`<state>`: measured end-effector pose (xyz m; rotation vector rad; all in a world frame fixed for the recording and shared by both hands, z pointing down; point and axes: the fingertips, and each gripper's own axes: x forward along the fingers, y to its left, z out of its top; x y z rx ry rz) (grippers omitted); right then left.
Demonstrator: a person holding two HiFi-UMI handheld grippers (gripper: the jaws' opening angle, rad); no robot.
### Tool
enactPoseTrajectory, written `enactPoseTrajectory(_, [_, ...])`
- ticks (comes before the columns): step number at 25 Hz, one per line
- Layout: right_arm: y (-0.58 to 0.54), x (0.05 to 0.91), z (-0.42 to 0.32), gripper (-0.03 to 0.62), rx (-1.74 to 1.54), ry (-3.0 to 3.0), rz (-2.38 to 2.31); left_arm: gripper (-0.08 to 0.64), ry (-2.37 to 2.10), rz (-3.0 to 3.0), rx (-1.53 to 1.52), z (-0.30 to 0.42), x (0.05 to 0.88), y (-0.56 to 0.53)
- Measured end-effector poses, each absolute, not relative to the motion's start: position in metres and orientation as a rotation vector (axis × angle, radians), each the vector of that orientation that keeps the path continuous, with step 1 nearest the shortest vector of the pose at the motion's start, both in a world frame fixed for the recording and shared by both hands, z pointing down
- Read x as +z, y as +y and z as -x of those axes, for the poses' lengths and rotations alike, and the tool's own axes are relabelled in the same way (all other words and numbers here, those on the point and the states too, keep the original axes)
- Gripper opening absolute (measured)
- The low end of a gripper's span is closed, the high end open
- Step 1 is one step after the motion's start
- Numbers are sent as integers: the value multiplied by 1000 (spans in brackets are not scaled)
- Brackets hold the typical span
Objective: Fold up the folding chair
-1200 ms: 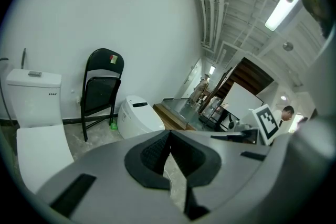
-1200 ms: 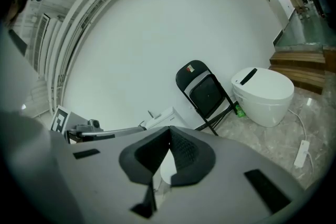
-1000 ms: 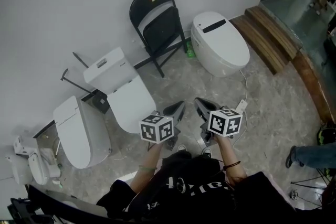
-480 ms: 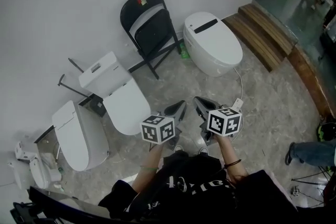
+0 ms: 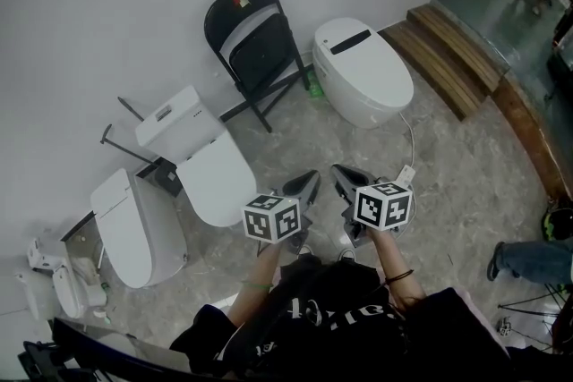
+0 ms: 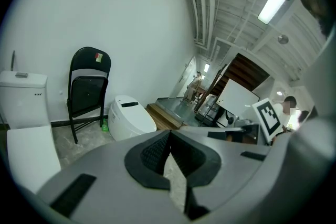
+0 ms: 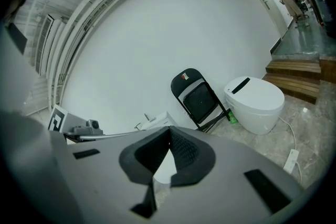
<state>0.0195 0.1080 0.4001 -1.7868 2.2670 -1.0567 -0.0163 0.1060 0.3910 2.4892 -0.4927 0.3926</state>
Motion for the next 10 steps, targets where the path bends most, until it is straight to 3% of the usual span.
enactPoseTrajectory(10, [107, 399, -20, 14, -1060, 2264, 1785, 3, -499, -2492, 392, 16, 390, 103])
